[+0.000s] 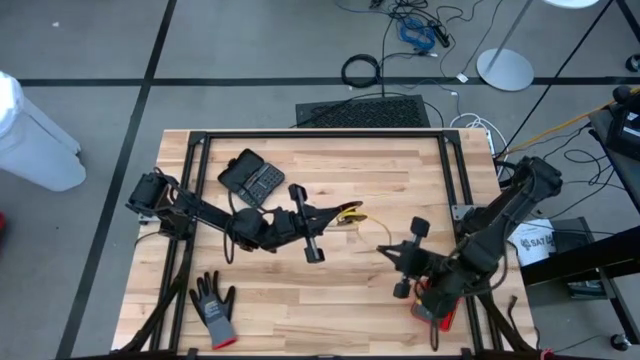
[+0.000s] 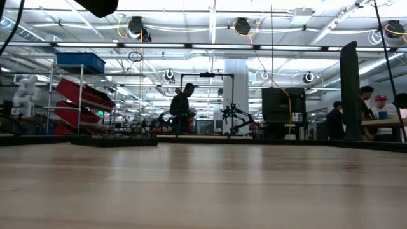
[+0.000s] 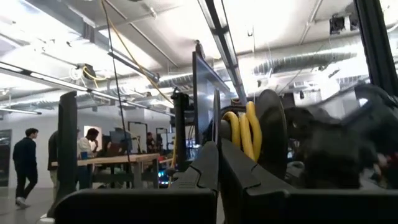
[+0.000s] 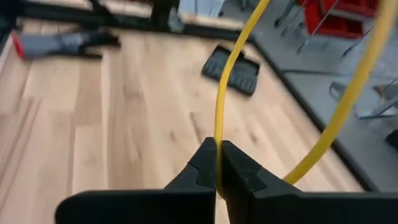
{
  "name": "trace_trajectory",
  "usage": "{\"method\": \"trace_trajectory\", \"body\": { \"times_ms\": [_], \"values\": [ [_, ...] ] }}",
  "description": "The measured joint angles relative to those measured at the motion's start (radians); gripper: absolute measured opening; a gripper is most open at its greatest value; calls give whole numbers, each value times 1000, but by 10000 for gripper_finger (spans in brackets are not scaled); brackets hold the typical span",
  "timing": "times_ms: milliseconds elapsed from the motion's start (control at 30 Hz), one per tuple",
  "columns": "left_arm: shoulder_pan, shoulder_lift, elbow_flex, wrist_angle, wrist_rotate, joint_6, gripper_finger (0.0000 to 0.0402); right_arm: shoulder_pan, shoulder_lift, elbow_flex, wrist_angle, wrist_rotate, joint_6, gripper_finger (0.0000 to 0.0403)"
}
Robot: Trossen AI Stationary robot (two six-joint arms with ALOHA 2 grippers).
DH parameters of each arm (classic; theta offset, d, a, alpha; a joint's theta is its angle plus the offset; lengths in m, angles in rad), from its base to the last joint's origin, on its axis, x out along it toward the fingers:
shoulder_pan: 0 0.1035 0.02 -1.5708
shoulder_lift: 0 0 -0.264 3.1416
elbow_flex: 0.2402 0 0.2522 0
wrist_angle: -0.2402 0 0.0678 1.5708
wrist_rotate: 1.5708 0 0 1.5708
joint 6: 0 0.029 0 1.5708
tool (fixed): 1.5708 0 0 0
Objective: Coil cords
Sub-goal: Coil the yellow wire onto the spool
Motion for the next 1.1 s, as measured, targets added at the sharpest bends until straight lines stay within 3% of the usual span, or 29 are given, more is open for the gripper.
{"method": "trace_trajectory", "body": {
  "times_ms": [233, 700, 1100],
  "values": [
    [-2, 0, 0, 29, 14, -3, 2, -67, 92, 0, -1, -136, -1, 0],
    [-2, -1, 0, 21, 18, -6, 2, -147, 175, 0, 31, -192, -69, 8],
    [-2, -2, 1, 4, 18, 0, 2, -42, 166, 0, 70, -186, -78, 151]
  ]
}}
